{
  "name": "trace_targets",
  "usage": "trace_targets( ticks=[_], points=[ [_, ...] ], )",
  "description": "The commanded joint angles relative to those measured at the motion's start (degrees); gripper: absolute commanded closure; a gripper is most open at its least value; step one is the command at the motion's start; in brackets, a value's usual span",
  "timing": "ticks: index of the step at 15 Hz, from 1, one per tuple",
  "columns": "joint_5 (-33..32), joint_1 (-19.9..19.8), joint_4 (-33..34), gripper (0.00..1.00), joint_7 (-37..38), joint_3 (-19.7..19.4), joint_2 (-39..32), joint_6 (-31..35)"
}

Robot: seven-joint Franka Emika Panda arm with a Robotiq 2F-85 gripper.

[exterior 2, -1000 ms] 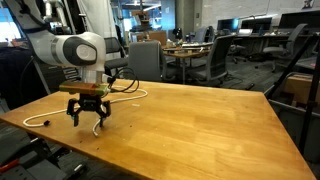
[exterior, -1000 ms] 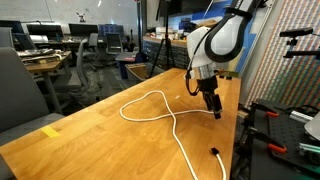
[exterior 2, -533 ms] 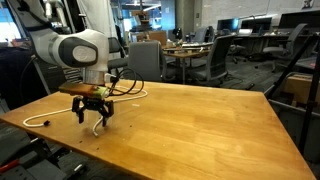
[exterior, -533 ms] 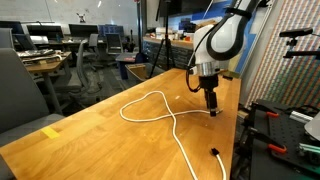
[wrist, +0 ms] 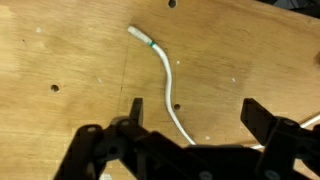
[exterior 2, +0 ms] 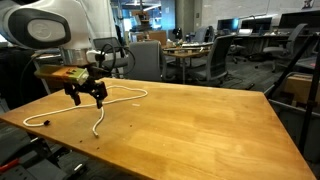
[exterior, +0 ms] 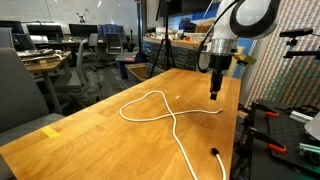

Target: Form a loose knot using the white rope

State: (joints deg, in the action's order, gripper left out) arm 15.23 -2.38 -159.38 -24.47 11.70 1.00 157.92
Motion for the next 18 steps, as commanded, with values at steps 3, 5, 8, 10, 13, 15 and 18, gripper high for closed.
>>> trace_targets(
  ticks=[3,5,8,10,13,15,18],
  points=[
    [-25.1,3.02,0.82,0.0,23.33,-3.42,-3.47,-5.93],
    [-34.97,5.34,5.6,0.0,32.21,-5.09,-9.96,-9.96],
    [-40.62,8.44,9.59,0.0,37.39,-7.21,-15.84,-12.22],
    [-39.92,9.74,12.16,0.0,37.09,-8.28,-19.7,-12.32],
    [-37.36,10.16,15.98,0.16,34.36,-9.43,-25.96,-11.26],
    [-36.23,9.89,17.06,0.33,33.24,-9.7,-26.89,-11.74],
    [-34.63,9.34,17.54,0.57,32.13,-10.0,-26.13,-12.35]
  ],
)
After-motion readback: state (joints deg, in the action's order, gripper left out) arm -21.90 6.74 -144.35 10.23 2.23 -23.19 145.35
